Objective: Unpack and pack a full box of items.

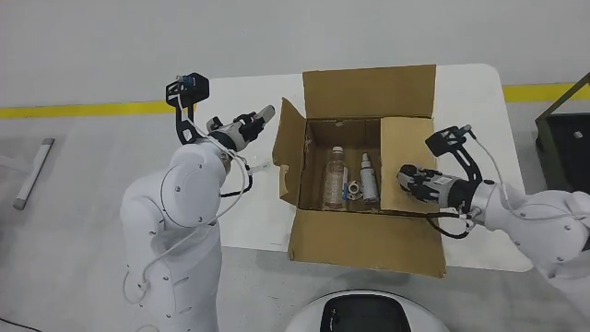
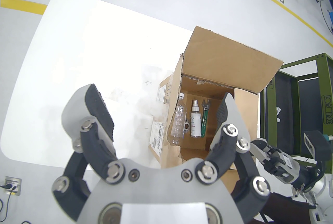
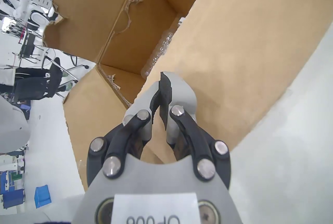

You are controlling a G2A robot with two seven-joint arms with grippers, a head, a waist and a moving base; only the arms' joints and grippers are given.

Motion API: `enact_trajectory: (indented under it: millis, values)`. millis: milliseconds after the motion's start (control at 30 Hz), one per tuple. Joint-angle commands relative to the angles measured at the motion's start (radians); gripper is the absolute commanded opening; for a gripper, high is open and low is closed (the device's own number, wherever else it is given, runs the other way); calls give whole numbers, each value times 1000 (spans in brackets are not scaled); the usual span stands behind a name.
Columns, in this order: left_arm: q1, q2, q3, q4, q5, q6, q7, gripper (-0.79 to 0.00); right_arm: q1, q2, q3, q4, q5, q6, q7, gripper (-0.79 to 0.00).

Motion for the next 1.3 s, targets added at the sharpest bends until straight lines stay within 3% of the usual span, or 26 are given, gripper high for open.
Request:
enact_trajectory:
  millis: [0,467,733,900,1000,1033,1067,1100,1267]
  values:
    - [0,0,0,0,0,0,0,0,15,-5,-17,9,1,10,-1,-785]
    - [0,0,0,0,0,0,0,0,103,-31,-49,90,92,26,13,-785]
    - [0,0,0,0,0,0,0,0,58,-23,127,40,42,-20,-169,-785]
    - [0,0,0,0,0,0,0,0,-9,-18,236,35,55,-49,-190,-785]
    - [39,3,5,-4,-5,-53,75,0,-42,-18,282,42,78,-39,-189,-785]
    - [52,5,5,-8,3,-68,101,-58,-51,-19,294,44,89,-36,-191,-785]
    - [63,7,9,-14,27,-98,138,-462,-61,-19,305,46,104,-37,-193,-785]
    - [78,10,16,-15,48,-136,174,-757,-69,-20,315,48,113,-39,-193,-785]
    - [157,23,21,-12,133,-265,279,-785,-103,-21,355,49,122,-45,-192,-785]
